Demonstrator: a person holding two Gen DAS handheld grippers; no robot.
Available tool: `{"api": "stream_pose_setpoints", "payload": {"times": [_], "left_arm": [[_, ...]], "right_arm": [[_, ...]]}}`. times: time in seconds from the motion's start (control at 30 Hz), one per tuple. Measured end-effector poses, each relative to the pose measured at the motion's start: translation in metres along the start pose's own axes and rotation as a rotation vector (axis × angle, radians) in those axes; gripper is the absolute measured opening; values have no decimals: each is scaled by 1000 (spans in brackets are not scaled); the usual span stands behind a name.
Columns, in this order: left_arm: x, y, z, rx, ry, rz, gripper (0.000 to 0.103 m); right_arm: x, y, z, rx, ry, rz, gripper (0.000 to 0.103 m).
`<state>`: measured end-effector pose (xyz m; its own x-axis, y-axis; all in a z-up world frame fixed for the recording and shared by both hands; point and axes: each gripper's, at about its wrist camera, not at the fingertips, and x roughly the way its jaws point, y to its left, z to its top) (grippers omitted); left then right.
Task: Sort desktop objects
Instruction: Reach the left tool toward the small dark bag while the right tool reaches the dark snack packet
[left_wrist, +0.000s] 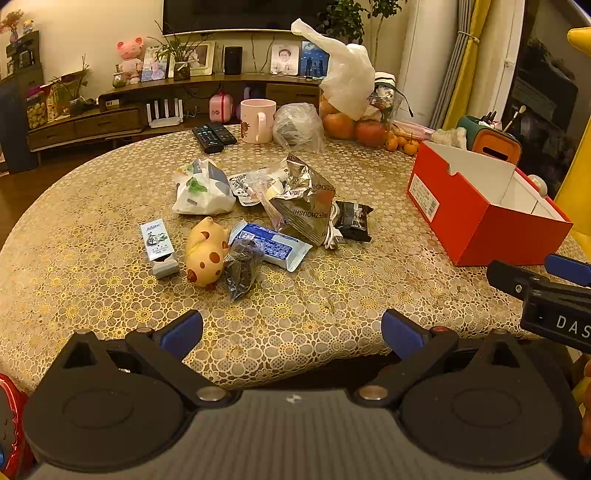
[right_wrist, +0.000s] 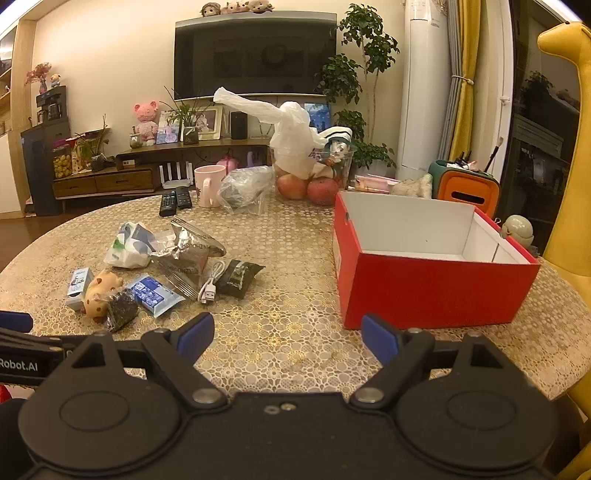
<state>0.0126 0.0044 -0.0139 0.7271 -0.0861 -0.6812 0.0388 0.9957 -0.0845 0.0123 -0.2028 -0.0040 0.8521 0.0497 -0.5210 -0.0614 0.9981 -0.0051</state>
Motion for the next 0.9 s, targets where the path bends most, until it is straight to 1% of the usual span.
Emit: {"api": "stream_pose_setpoints", "payload": {"times": [0.17,0.37,0.47,0.57,0.7,0.77,0.9], "left_arm": [[8,4,2,0,1,-8,103],[17,8,6,21,-2,17,103],[22,13,9,8,-9,12,103],[29,19,12,-12,3,3,103],[40,26,14,-23,7,12,103],[45,27,15,-18,-2,28,103],[54,29,18,-6,-23,33,103]], "right_arm": [[6,1,2,-12,-2,22,86],[17,1,8,-19,-10,33,86],[23,2,10,-24,-11,43,86],[29,3,12,-34,-18,56,86],[41,4,15,-47,-15,66,86],[51,5,17,-48,-4,63,85],[70,8,22,-52,0,64,85]]}}
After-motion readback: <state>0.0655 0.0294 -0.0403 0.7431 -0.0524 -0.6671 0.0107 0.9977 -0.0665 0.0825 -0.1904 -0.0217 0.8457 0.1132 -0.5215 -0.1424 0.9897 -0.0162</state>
